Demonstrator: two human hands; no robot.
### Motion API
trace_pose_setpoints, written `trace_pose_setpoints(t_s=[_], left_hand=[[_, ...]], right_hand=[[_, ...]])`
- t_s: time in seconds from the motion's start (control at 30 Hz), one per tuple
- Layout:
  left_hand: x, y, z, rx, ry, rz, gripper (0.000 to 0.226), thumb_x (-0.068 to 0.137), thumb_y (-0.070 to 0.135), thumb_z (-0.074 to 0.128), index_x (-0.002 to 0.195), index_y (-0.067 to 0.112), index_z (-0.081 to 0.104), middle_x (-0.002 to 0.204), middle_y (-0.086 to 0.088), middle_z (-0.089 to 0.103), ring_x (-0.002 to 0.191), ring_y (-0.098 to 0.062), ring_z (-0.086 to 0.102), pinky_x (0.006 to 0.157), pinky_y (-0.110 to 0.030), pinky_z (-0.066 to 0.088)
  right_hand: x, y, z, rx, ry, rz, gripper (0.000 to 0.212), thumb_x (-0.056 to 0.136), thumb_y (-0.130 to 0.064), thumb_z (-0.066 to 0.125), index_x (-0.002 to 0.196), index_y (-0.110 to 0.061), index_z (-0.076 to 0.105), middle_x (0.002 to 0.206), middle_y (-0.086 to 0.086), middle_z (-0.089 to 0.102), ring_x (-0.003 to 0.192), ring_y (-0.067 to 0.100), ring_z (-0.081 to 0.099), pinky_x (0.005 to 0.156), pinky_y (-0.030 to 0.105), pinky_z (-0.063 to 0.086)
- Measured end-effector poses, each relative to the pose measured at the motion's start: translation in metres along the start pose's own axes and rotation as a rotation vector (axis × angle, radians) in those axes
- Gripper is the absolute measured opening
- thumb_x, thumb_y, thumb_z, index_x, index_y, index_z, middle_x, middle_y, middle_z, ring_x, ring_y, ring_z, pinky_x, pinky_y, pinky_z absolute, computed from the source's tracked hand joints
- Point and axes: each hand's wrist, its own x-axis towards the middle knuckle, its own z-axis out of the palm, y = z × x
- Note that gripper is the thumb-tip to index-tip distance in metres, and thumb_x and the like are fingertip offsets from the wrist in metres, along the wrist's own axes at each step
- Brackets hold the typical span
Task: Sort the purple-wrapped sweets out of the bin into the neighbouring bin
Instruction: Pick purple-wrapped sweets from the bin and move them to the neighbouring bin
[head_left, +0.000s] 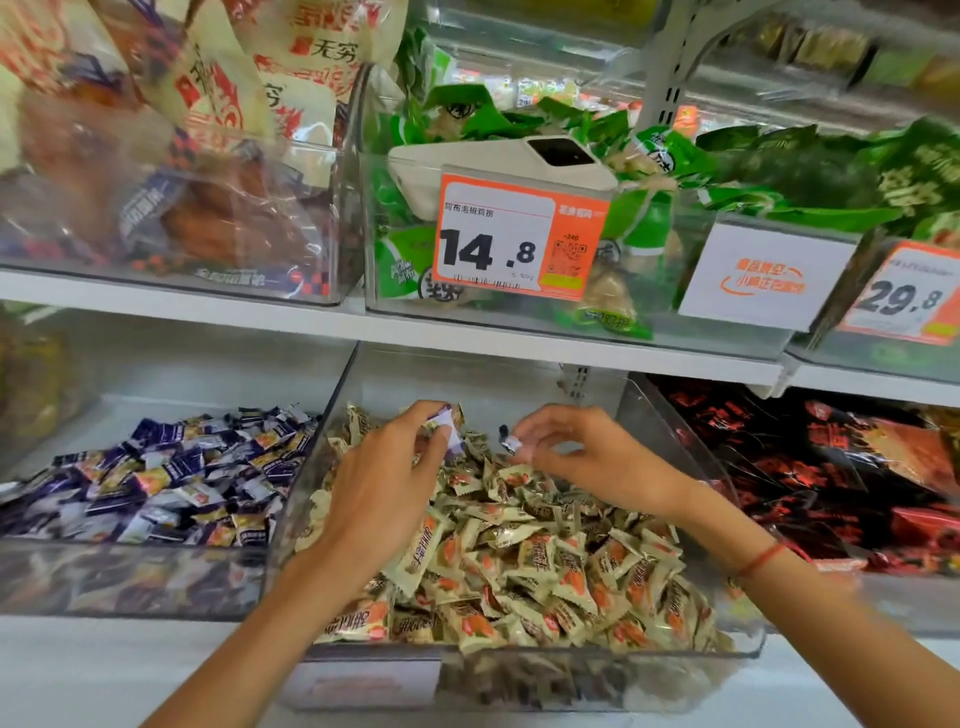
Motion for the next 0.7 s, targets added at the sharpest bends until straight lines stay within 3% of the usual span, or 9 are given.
trace_pose_setpoints(t_s=[0.07,0.1,0.2,0.33,0.4,0.47,0.57,0.63,0.7], left_hand=[[0.001,0.011,-0.005,-0.186,-0.025,-0.031,0.024,0.098,0.026,0.047,0.121,0.029,0.055,0.089,0.004,0.070,0.061,0.007,0.060,0.055,-0.013,0.049],[0.001,0.018,-0.009,-0.315,-0.036,-0.061,0.021,0.099,0.023,0.046,0.116,0.028,0.057,0.091,0.004,0.069,0.064,0.008,0.060,0.059,-0.012,0.049],[-0.002,0.037,-0.019,-0.695,-0.057,-0.242,0.020,0.102,0.022,0.040,0.096,0.029,0.059,0.097,-0.001,0.067,0.089,-0.010,0.067,0.082,-0.026,0.056],[-0.016,0.040,-0.030,-0.659,0.024,-0.229,0.014,0.096,0.021,0.053,0.095,0.032,0.061,0.090,-0.002,0.069,0.089,-0.019,0.068,0.087,-0.044,0.055],[-0.031,0.032,-0.045,-0.635,0.081,-0.210,0.014,0.094,0.022,0.056,0.103,0.031,0.063,0.091,0.002,0.072,0.085,-0.015,0.069,0.083,-0.039,0.057],[-0.049,0.017,-0.067,-0.448,0.188,-0.161,0.024,0.091,0.034,0.055,0.114,0.029,0.061,0.091,0.014,0.070,0.082,0.000,0.067,0.074,-0.020,0.055],[-0.064,-0.014,-0.102,0.262,0.392,0.002,0.035,0.088,0.040,0.056,0.120,0.026,0.060,0.101,0.012,0.066,0.073,-0.008,0.065,0.054,-0.022,0.042],[-0.056,-0.045,-0.111,0.477,0.350,0.020,0.032,0.090,0.032,0.059,0.121,0.023,0.061,0.110,0.001,0.068,0.073,-0.021,0.066,0.053,-0.021,0.038],[-0.040,-0.078,-0.113,0.550,0.208,-0.026,0.033,0.093,0.032,0.055,0.125,0.025,0.059,0.119,-0.001,0.065,0.091,-0.026,0.066,0.060,-0.032,0.051]], right_hand=[[-0.010,-0.020,0.016,-0.015,0.122,-0.116,0.015,0.088,-0.023,0.068,0.102,-0.022,0.065,0.097,-0.012,0.066,0.091,0.000,0.061,0.076,0.017,0.050],[-0.011,-0.027,0.023,-0.006,0.194,-0.155,0.016,0.086,-0.023,0.071,0.101,-0.024,0.066,0.096,-0.013,0.065,0.090,0.001,0.061,0.075,0.018,0.051],[-0.004,-0.040,0.044,0.058,0.354,-0.212,0.022,0.081,-0.019,0.076,0.090,-0.033,0.063,0.092,-0.018,0.064,0.083,0.003,0.061,0.068,0.016,0.052],[0.006,-0.054,0.063,0.172,0.391,-0.258,0.026,0.080,-0.016,0.077,0.086,-0.036,0.061,0.091,-0.016,0.064,0.080,0.004,0.061,0.067,0.016,0.051],[0.004,-0.058,0.066,0.182,0.282,-0.308,0.028,0.080,-0.017,0.077,0.096,-0.036,0.064,0.098,-0.013,0.065,0.086,0.005,0.061,0.074,0.020,0.052],[-0.001,-0.055,0.067,0.075,0.143,-0.307,0.037,0.083,-0.021,0.074,0.114,-0.037,0.062,0.111,-0.014,0.062,0.101,0.002,0.057,0.087,0.024,0.049],[-0.009,-0.042,0.079,-0.148,-0.079,-0.326,0.047,0.092,-0.032,0.063,0.135,-0.039,0.048,0.140,-0.018,0.045,0.132,0.001,0.037,0.112,0.033,0.032],[-0.010,-0.038,0.091,-0.394,-0.214,-0.332,0.054,0.095,-0.050,0.050,0.145,-0.043,0.030,0.156,-0.015,0.021,0.145,0.008,0.012,0.120,0.044,0.012],[-0.008,-0.039,0.095,-0.570,-0.303,-0.262,0.059,0.095,-0.059,0.037,0.149,-0.045,0.015,0.160,-0.016,-0.001,0.146,0.007,-0.008,0.118,0.043,-0.006]])
